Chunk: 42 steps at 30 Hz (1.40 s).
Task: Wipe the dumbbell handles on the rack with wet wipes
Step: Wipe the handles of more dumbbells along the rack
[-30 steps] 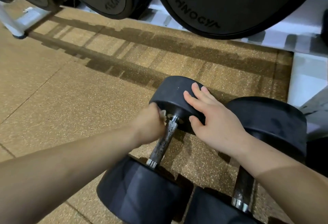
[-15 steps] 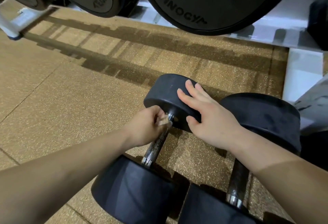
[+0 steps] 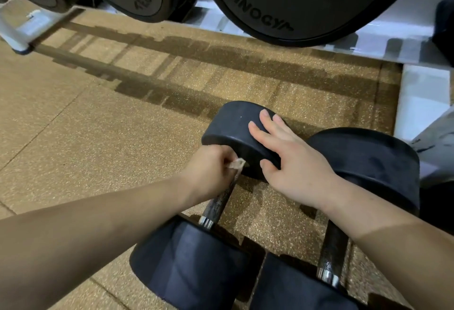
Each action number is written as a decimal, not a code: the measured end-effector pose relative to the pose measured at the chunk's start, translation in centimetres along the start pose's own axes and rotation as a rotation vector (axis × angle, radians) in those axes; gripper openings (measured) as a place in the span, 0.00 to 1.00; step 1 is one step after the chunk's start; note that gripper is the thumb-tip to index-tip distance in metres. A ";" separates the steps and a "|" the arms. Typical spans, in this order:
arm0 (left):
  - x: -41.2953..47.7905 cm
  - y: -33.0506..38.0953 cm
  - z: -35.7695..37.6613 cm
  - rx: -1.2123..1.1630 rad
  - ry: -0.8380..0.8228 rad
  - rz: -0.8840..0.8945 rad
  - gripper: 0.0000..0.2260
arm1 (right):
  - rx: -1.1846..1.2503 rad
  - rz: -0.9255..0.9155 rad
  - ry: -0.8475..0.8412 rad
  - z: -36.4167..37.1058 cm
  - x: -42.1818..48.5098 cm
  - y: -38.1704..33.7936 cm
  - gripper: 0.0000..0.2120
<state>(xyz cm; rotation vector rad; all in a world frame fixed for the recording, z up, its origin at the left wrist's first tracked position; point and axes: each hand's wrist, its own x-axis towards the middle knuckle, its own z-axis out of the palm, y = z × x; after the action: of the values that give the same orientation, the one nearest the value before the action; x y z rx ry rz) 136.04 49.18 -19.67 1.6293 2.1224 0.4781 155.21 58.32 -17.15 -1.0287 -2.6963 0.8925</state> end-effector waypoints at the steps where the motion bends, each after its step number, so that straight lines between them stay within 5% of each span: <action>1: -0.1 0.0 -0.1 0.019 -0.036 0.041 0.05 | 0.003 0.000 -0.002 0.0 0.0 0.0 0.37; 7: -3.0 0.3 -2.6 0.123 -0.741 0.010 0.05 | 0.003 -0.005 -0.019 -0.2 -0.5 0.4 0.37; 9: -1.6 0.7 -3.0 0.062 -0.586 -0.022 0.10 | 0.017 -0.005 -0.019 -0.3 -0.4 0.3 0.37; 11: -0.4 1.2 -2.8 0.117 -0.264 0.105 0.17 | 0.023 -0.015 -0.013 -0.2 -0.2 0.2 0.37; 12: 0.0 1.7 -2.7 0.192 -0.233 0.176 0.16 | 0.029 -0.014 -0.010 -0.2 -0.1 0.1 0.36; 15: -1.1 2.9 -1.4 0.583 -0.443 0.277 0.07 | 0.036 -0.011 -0.017 0.0 -0.1 0.1 0.36; 17: -1.3 2.6 -1.0 0.599 -0.537 0.251 0.07 | 0.041 -0.012 -0.012 -0.1 0.0 0.4 0.36; 18: -1.7 2.5 -1.1 0.552 -0.587 0.242 0.04 | 0.045 -0.008 -0.018 -0.2 -0.1 0.4 0.35; 21: -2.4 2.0 -1.9 0.443 -0.811 0.138 0.17 | 0.057 0.000 -0.031 -0.2 -0.2 0.5 0.35; 23: -2.3 1.9 -3.8 0.113 -0.885 -0.061 0.14 | 0.062 0.001 -0.030 -0.3 -0.1 0.5 0.36; 25: -1.5 0.7 -5.7 -0.207 -0.653 -0.269 0.10 | 0.068 0.000 -0.032 -0.3 0.1 0.4 0.36; 28: -1.1 -2.2 -5.3 -0.184 -0.256 -0.374 0.13 | 0.072 0.006 -0.036 -0.2 0.0 0.3 0.36; 31: -2.4 -3.2 -2.4 -0.100 -0.406 -0.411 0.14 | 0.058 0.008 -0.041 -0.1 -0.1 0.3 0.36; 36: -1.2 -2.6 -1.5 -0.662 -0.706 -0.775 0.12 | 0.067 0.019 -0.045 -0.3 -0.3 0.3 0.37; 42: 1.3 1.7 -0.8 -1.006 -0.373 -0.815 0.15 | 0.055 0.021 -0.048 -0.2 -0.1 0.1 0.37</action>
<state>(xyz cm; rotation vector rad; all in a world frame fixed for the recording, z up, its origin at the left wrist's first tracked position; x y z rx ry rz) 136.72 50.81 -18.28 0.2328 1.6035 0.7073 155.37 58.42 -17.05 -1.0391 -2.6877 1.0014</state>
